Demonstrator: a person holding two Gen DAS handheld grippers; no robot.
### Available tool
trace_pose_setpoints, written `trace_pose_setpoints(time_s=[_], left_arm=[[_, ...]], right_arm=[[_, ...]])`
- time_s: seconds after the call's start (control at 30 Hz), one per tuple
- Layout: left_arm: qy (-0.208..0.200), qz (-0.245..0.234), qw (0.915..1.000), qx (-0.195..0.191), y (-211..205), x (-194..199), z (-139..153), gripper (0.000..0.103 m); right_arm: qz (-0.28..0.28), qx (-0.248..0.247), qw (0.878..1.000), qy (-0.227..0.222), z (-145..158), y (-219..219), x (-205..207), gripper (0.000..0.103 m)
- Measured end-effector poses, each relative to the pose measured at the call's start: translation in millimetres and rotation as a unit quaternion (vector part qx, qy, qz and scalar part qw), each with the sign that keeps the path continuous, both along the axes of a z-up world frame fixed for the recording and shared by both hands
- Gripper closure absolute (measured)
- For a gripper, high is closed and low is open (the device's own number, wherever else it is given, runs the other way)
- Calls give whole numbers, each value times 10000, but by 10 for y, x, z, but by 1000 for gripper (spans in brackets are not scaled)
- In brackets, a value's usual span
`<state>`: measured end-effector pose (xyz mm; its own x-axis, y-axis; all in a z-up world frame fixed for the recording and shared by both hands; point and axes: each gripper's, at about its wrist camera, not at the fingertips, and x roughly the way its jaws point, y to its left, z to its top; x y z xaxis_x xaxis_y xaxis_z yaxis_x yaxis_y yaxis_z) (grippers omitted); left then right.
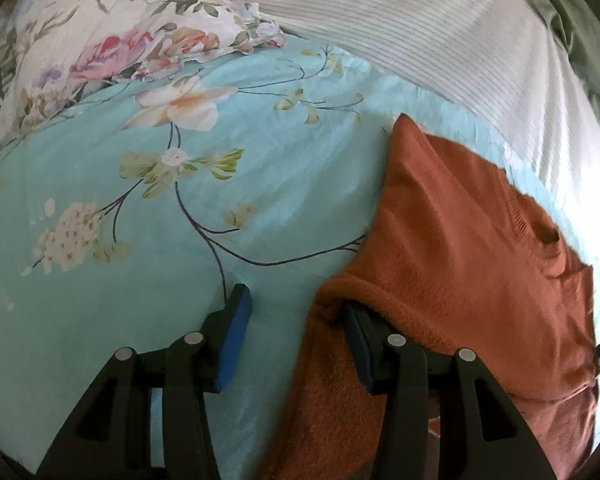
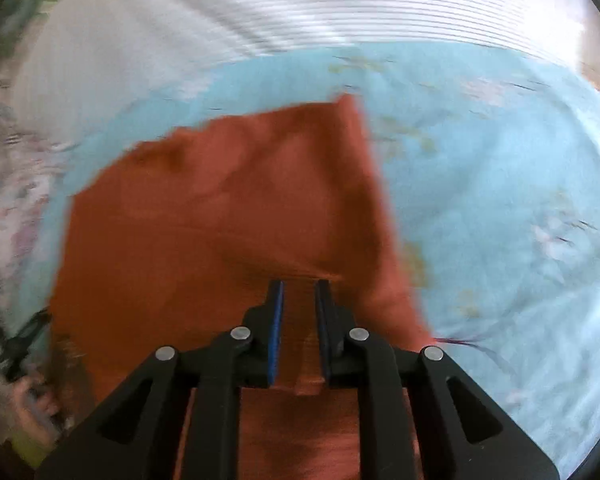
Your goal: Fold small clothes
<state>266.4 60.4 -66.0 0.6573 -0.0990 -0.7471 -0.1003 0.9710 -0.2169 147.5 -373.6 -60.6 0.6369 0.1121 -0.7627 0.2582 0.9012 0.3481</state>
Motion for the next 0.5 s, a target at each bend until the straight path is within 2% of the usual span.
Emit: trace_pose_setpoints(time_s=[0.07, 0.13, 0.2, 0.3, 0.33, 0.37, 0.43, 0.5], left_arm=[[1, 5, 9999, 111, -31, 7, -2, 55], [-30, 9, 10000, 0, 5, -3, -8, 54], [-29, 12, 9998, -197, 61, -10, -3, 53], [72, -66, 9995, -287, 88, -51, 24, 53], [115, -90, 9996, -259, 88, -99, 43, 54], [163, -96, 9996, -214, 92, -152, 54, 53], [305, -220, 9991, -185, 92, -307, 66, 50], [423, -352, 9984, -127, 84, -485, 75, 49]], right_arm=[[439, 292, 9986, 25, -113, 117, 104, 78], [315, 134, 9990, 290, -305, 102, 146, 81], [166, 375, 9991, 70, -320, 17, 67, 81], [-200, 62, 9998, -16, -191, -56, -210, 71], [-239, -6, 9997, -26, -166, -68, -296, 60], [-216, 49, 9997, -95, -138, -77, -421, 55], [-258, 61, 9996, -62, -77, -70, -612, 53], [-356, -177, 9992, -15, -25, -117, -967, 51]])
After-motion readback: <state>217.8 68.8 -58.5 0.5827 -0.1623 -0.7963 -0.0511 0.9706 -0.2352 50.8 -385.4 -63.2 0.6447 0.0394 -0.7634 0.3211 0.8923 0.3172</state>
